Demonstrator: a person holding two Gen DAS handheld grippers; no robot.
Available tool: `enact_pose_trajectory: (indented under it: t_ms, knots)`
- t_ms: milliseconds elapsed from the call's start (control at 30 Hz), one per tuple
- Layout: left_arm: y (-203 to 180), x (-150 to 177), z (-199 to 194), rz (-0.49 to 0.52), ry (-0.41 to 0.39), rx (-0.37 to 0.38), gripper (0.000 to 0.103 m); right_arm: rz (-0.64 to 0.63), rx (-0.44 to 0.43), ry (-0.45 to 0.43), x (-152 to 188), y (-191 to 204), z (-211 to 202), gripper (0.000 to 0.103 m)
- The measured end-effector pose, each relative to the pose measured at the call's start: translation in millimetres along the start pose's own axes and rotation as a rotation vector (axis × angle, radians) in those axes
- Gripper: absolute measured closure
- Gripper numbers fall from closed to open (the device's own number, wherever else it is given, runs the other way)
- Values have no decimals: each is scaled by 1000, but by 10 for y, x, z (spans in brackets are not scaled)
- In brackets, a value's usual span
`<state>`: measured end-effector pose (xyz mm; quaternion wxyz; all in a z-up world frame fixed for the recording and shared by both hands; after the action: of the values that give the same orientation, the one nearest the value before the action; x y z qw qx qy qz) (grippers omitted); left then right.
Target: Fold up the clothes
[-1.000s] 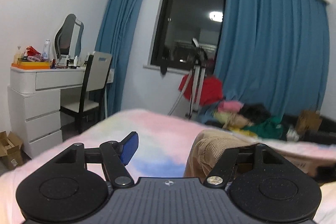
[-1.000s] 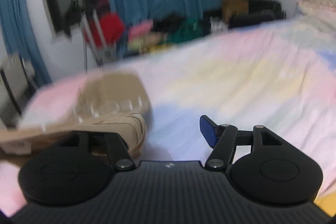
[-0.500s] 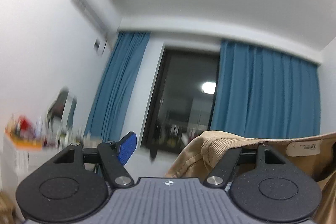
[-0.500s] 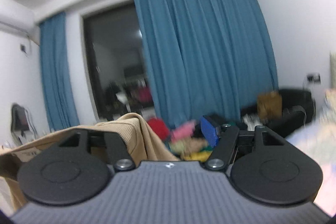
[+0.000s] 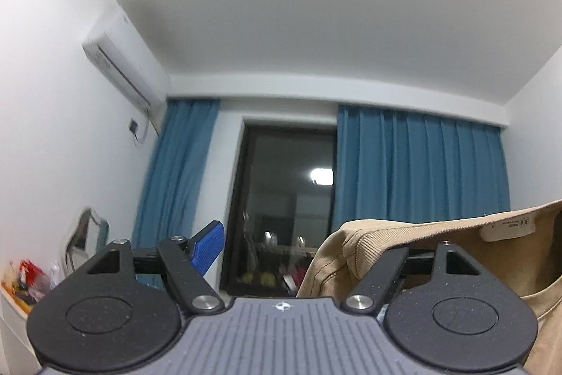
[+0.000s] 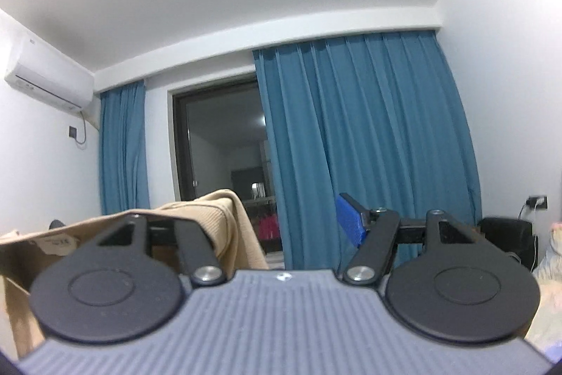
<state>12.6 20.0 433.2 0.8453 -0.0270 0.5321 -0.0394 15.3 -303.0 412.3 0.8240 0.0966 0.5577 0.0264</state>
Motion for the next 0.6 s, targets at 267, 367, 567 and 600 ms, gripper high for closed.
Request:
enact_pose_trajectory:
  t_ms: [267, 367, 567, 600]
  knots:
    - [97, 1160, 799, 14, 168, 8, 25, 2, 33, 141, 750, -127, 396, 37]
    - [154, 1679, 1290, 13, 233, -7, 25, -12, 61, 180, 1140, -137, 710, 37]
    - [188, 2852, 2388, 19, 345, -56, 24, -7, 109, 285, 2203, -269, 1685, 37]
    - [165, 3089, 2565, 23, 363, -61, 24, -7, 119, 301, 2403, -296, 1862, 37]
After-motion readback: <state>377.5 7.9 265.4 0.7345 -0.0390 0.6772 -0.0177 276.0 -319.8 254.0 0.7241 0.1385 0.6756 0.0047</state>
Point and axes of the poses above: each gripper's, at about its wrist camera, not at the fingertips, and z roughly the way its jaws point, y to its left, x to its underside, the point moved 5 cm from there along z, roughly the way its jaws point, and after that the axes turned 11 degrees about -y, right-handed, at the moved point
